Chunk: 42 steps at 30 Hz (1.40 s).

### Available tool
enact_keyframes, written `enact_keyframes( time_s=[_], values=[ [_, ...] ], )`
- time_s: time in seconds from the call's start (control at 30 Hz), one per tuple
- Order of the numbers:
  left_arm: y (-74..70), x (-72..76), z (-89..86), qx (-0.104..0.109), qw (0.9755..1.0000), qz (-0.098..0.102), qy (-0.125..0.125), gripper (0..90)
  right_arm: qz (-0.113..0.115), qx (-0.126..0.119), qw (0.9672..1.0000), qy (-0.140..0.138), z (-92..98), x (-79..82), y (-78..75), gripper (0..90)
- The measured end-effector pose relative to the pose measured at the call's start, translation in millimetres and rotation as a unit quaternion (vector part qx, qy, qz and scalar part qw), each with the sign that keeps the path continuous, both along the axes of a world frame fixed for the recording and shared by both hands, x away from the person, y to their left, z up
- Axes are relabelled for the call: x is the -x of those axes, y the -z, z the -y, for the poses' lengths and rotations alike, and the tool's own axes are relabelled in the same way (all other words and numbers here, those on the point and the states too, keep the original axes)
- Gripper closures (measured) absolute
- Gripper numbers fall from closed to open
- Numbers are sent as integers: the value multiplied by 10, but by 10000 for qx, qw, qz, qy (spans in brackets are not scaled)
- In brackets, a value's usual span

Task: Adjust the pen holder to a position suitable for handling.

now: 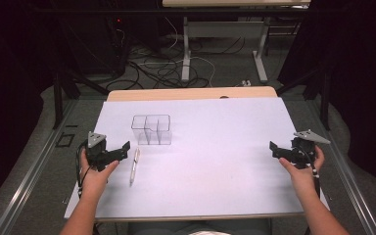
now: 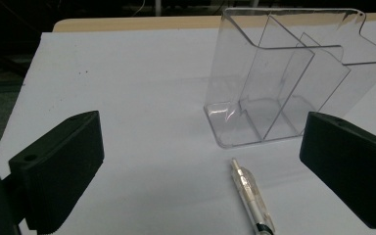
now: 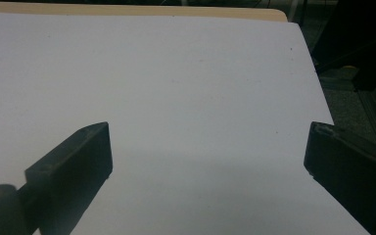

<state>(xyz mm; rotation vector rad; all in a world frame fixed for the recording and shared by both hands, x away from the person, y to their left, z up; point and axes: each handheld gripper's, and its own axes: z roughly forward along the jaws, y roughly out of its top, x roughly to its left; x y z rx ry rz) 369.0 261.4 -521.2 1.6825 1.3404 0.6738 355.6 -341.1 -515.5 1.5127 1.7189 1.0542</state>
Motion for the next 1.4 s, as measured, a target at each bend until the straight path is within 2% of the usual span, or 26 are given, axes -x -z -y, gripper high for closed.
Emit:
enact_keyframes(
  time_s=[0.07,0.1,0.13,0.17,0.23,0.27,0.37,0.43,0.5,0.7,0.73,0.8,0.9,1.1,1.13,1.23,1.4],
  values=[
    [-13,-8,6,25,10000,34,4,26,2,10,10000,-10,-1,10,0,49],
    [-21,-11,11,16,10000,37,1,26,-96,89,9999,-32,3,32,-15,58],
    [-27,-14,19,32,10000,33,-9,26,-96,89,9999,-32,3,32,-15,58],
    [-42,-23,29,52,10000,18,12,26,32,80,10000,-26,6,24,-4,67],
    [-54,-27,31,35,10000,8,31,33,-5,98,10000,-13,8,28,-12,69],
    [-64,-30,36,44,10000,30,25,33,56,116,9999,-14,12,21,-7,69],
    [-103,-27,49,-11,9999,104,-19,61,44,108,9999,22,24,16,-8,74],
    [-134,-26,44,4,9999,159,-69,101,37,37,9999,102,26,3,11,93],
    [-145,-30,41,31,9998,172,-94,157,-33,38,10000,52,38,-4,17,107],
    [-252,-92,-7,-29,9997,166,-183,188,-16,17,10000,40,19,-14,5,129],
    [-299,-131,-21,-9,9996,167,-240,240,-12,17,10000,22,4,-16,11,134],
    [-347,-176,-22,-22,9993,179,-320,286,-33,30,10000,-13,-3,-25,21,142],
    [-413,-231,-9,83,9995,163,-276,394,-41,30,10000,-41,-17,-32,19,143],
    [-496,-329,81,-126,9992,117,-354,432,-22,6,10000,-61,-33,-26,16,144],
    [-520,-376,113,-175,9991,107,-366,461,-28,18,10000,-59,-32,-29,21,145],
    [-537,-420,138,-185,9988,103,-442,462,-38,28,10000,-76,-30,-31,27,146],
    [-550,-562,181,-56,9989,-96,-459,526,-58,-8,10000,-60,-35,-25,38,147]
  ],
)
